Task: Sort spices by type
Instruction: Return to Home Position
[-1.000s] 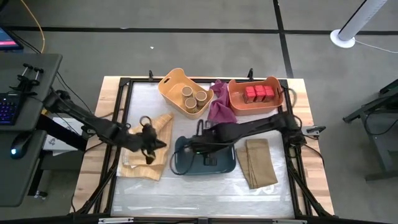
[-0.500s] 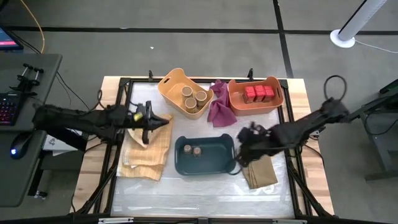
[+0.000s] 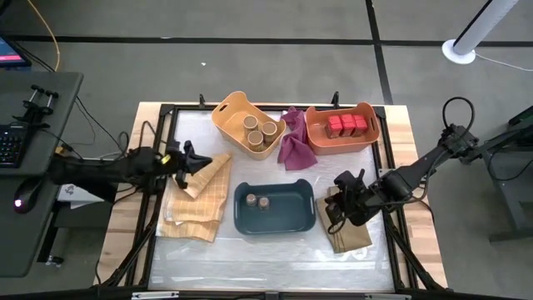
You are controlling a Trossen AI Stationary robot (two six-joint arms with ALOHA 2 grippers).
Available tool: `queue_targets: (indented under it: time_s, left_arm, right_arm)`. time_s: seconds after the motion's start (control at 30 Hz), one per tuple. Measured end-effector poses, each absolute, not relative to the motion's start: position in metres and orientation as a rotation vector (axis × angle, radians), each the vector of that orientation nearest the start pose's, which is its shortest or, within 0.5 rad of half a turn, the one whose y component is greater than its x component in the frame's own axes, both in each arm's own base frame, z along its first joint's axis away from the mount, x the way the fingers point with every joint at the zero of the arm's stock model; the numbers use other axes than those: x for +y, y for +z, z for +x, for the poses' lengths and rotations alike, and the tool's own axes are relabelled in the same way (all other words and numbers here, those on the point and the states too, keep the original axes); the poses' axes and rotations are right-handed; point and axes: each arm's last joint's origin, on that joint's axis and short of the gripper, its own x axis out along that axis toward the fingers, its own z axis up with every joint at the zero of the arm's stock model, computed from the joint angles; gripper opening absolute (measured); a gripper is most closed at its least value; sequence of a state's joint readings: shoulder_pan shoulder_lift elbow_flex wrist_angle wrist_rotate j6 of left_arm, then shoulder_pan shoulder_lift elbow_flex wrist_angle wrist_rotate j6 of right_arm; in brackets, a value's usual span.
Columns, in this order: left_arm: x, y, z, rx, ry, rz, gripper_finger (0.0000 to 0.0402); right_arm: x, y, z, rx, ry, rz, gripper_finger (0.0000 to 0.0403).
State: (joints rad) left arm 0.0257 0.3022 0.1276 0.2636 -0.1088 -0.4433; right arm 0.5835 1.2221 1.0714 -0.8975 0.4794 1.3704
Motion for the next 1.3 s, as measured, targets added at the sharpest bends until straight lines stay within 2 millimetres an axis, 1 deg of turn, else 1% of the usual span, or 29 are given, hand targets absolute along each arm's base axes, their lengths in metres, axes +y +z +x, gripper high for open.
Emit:
queue_targets:
  time_s: [0.2, 0.3, 0.4, 0.53, 0.6, 0.63, 0.7, 0.8, 0.87, 0.97, 1.03, 1.1, 1.13, 1.2, 1.3]
  left_arm:
    - [0.005, 0.192, 0.103, -0.181, 0.156, -0.44, 0.0]
    - [0.006, 0.181, 0.101, -0.185, 0.178, -0.454, 0.0]
    - [0.006, 0.178, 0.098, -0.157, 0.186, -0.455, 0.0]
    - [0.006, 0.177, 0.096, -0.164, 0.186, -0.476, 0.0]
    - [0.006, 0.178, 0.096, -0.171, 0.18, -0.519, 0.0]
    - [0.006, 0.178, 0.096, -0.174, 0.173, -0.546, 0.0]
    - [0.005, 0.178, 0.096, -0.173, 0.144, -0.607, 0.0001]
    - [0.004, 0.178, 0.096, -0.166, 0.104, -0.671, 0.0001]
    - [0.004, 0.178, 0.097, -0.166, 0.102, -0.685, 0.0001]
    - [0.004, 0.178, 0.097, -0.166, 0.105, -0.685, 0.0001]
    - [0.004, 0.178, 0.097, -0.166, 0.105, -0.685, 0.0001]
    - [0.004, 0.178, 0.096, -0.166, 0.105, -0.685, 0.0001]
    - [0.004, 0.178, 0.097, -0.165, 0.105, -0.685, 0.0001]
    - [0.004, 0.178, 0.097, -0.166, 0.105, -0.685, 0.0001]
    - [0.004, 0.178, 0.096, -0.166, 0.105, -0.685, 0.0001]
  right_arm:
    - [0.115, 0.291, 0.196, 0.782, -0.5, 0.713, 0.0001]
    - [0.116, 0.283, 0.187, 0.876, -0.517, 0.688, 0.0001]
    - [0.123, 0.275, 0.177, 0.911, -0.496, 0.697, 0.0001]
    - [0.131, 0.265, 0.17, 0.845, -0.415, 0.747, 0.0]
    - [0.13, 0.26, 0.174, 0.737, -0.374, 0.744, 0.0]
    - [0.125, 0.258, 0.178, 0.676, -0.365, 0.731, 0.0]
    - [0.11, 0.254, 0.188, 0.585, -0.346, 0.691, 0.0]
    - [0.077, 0.248, 0.206, 0.511, -0.244, 0.641, 0.0]
    - [0.05, 0.246, 0.213, 0.456, -0.18, 0.59, 0.0]
    - [0.013, 0.241, 0.21, 0.393, -0.221, 0.509, 0.0]
    - [-0.004, 0.236, 0.201, 0.362, -0.257, 0.473, 0.0]
    - [-0.012, 0.231, 0.19, 0.321, -0.244, 0.469, 0.0]
    - [-0.013, 0.227, 0.185, 0.297, -0.229, 0.472, 0.0]
    - [-0.011, 0.215, 0.172, 0.258, -0.204, 0.496, 0.0]
    - [-0.002, 0.196, 0.156, 0.184, -0.159, 0.581, 0.0]
